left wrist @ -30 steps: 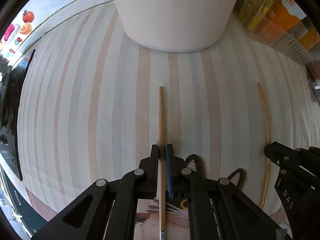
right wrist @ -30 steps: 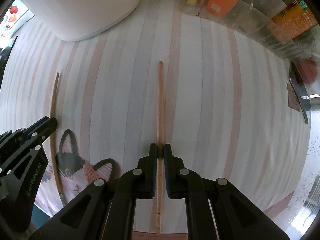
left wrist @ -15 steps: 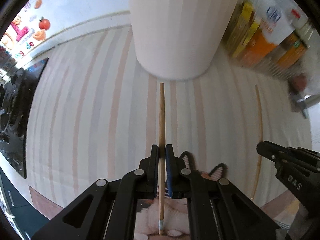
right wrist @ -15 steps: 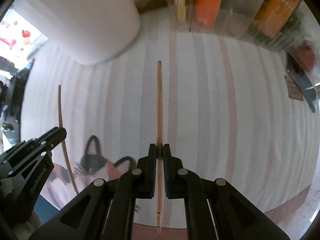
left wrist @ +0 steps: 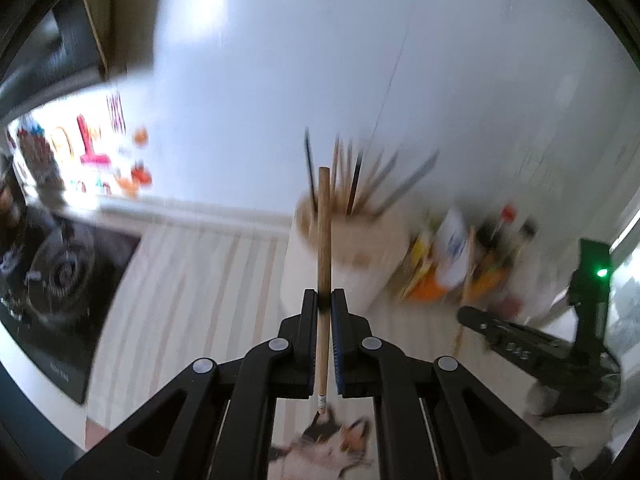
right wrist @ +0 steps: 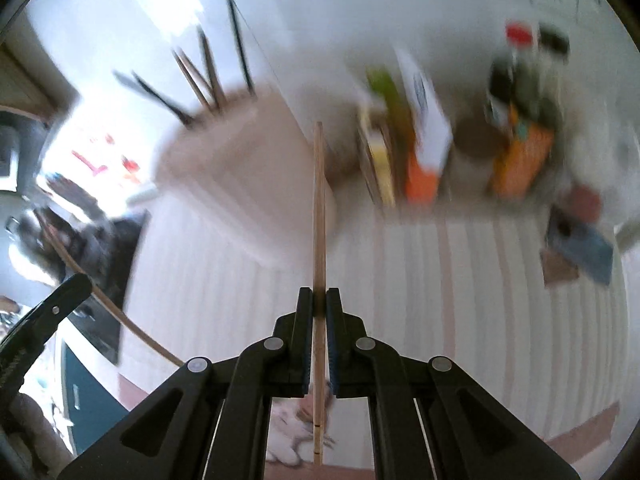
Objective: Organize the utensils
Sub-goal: 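Carry both light chopsticks up over the cream holder, then lower the chopsticks into the holder and open both tools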
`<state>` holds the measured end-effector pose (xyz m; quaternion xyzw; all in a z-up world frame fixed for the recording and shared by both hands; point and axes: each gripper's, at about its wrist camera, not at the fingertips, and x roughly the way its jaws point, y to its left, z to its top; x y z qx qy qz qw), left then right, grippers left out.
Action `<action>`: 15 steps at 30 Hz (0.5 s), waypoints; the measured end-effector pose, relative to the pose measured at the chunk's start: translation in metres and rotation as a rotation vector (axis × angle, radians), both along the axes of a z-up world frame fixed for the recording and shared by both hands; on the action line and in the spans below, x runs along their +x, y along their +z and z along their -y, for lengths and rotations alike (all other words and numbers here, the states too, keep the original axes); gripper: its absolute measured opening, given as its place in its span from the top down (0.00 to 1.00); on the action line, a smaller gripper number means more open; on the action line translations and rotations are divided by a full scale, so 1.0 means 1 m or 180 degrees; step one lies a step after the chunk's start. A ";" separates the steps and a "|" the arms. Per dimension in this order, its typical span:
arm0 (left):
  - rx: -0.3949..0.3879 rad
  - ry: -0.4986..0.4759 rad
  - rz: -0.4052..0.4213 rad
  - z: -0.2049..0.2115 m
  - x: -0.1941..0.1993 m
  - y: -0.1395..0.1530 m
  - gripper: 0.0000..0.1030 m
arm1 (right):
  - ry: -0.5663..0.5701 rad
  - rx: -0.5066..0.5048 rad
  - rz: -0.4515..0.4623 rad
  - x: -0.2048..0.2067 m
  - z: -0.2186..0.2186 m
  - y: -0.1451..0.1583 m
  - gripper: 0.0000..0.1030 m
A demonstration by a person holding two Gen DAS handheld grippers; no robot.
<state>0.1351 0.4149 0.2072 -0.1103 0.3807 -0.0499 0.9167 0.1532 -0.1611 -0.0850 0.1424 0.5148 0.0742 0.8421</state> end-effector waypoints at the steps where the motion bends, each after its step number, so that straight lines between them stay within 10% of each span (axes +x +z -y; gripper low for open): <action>1: -0.0026 0.0015 0.0080 -0.001 0.003 0.012 0.96 | -0.0011 0.0029 0.0111 0.005 0.000 0.014 0.94; 7: -0.0088 0.0141 0.0553 -0.014 0.040 0.073 0.96 | -0.0145 0.0162 0.0840 0.053 -0.008 0.099 0.94; 15: -0.0097 0.0306 0.0518 -0.039 0.116 0.067 0.96 | -0.0405 0.0037 0.1716 0.113 -0.031 0.139 0.94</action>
